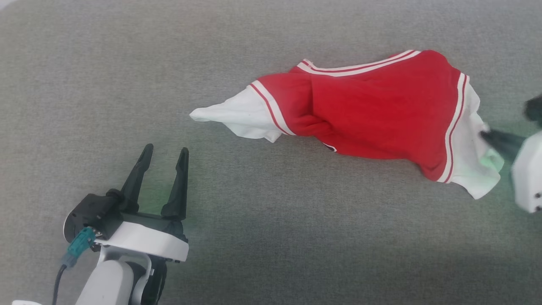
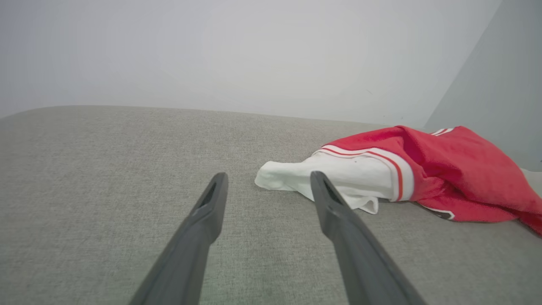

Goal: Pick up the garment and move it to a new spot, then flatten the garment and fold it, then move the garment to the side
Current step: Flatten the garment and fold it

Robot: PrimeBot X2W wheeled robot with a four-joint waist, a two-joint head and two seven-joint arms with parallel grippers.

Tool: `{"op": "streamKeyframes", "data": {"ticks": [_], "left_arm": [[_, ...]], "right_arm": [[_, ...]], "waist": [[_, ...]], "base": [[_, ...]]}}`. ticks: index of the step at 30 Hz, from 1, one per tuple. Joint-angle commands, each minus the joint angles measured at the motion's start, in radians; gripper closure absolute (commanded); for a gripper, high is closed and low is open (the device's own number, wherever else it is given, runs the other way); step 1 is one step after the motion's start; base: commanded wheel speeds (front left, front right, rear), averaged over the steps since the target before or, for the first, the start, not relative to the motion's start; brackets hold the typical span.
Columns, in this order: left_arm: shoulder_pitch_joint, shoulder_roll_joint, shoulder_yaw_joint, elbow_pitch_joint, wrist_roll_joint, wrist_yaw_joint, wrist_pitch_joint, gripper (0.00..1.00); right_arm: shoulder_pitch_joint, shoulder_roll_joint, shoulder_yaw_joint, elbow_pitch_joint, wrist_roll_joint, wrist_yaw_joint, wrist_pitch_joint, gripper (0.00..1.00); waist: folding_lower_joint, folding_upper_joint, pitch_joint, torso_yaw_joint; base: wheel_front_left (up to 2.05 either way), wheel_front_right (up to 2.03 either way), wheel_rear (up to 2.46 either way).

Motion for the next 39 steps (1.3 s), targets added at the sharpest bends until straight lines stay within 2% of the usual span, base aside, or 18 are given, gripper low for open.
{"op": "streamKeyframes", "data": {"ticks": [1,4,12,16,22,24,25,29,33,39], "left_arm": [[0.011,-0.006,0.007,-0.001,0.011,-0.007,-0.005,0.0],[0.017,-0.014,0.021,-0.005,0.019,-0.014,-0.005,0.0],[-0.001,-0.024,0.03,-0.013,0.034,-0.034,-0.005,0.0],[0.001,-0.017,0.036,-0.019,0.04,-0.041,-0.005,0.0],[-0.01,-0.006,0.027,-0.027,0.036,-0.047,-0.004,0.0],[-0.026,0.009,0.018,-0.032,0.032,-0.051,0.01,0.0],[-0.038,0.018,0.011,-0.037,0.033,-0.056,0.018,0.0],[-0.116,0.086,-0.024,-0.066,0.027,-0.069,0.084,0.0],[-0.254,0.183,-0.097,-0.075,-0.021,-0.077,0.219,0.0],[-0.507,0.337,-0.312,0.013,-0.274,-0.078,0.495,0.0]], "right_arm": [[0.013,0.0,-0.023,0.017,0.01,0.0,-0.011,1.0],[0.027,0.016,-0.113,0.087,0.019,0.0,-0.039,1.0],[0.023,0.066,-0.314,0.373,-0.086,0.0,-0.094,1.0],[0.002,0.098,-0.379,0.485,-0.145,0.0,-0.136,1.0],[-0.023,0.128,-0.409,0.545,-0.185,0.0,-0.189,1.0],[-0.032,0.14,-0.413,0.556,-0.203,0.0,-0.222,0.47],[-0.033,0.142,-0.414,0.559,-0.21,0.0,-0.242,0.0],[-0.032,0.148,-0.432,0.546,-0.233,0.0,-0.335,0.0],[-0.018,0.175,-0.444,0.478,-0.243,0.0,-0.456,0.0],[0.006,0.25,-0.415,0.288,-0.256,0.0,-0.576,0.0]], "waist": [[0.0,0.0,0.003,-0.005],[0.0,0.0,0.009,-0.014],[0.0,0.0,0.025,-0.006],[0.0,0.0,0.027,-0.001],[0.0,0.0,0.026,-0.005],[0.0,0.0,0.022,-0.014],[0.0,0.0,0.019,-0.019],[0.0,0.0,0.007,-0.046],[0.0,0.0,-0.001,-0.09],[0.0,0.0,0.015,-0.182]], "base": [[0.0,0.0,0.0],[0.0,0.0,0.0],[0.0,0.0,0.0],[0.0,0.0,0.0],[0.0,0.0,0.0],[0.0,0.0,0.0],[0.0,0.0,0.0],[0.0,0.0,0.0],[0.0,0.0,0.0],[0.0,0.0,0.0]]}}
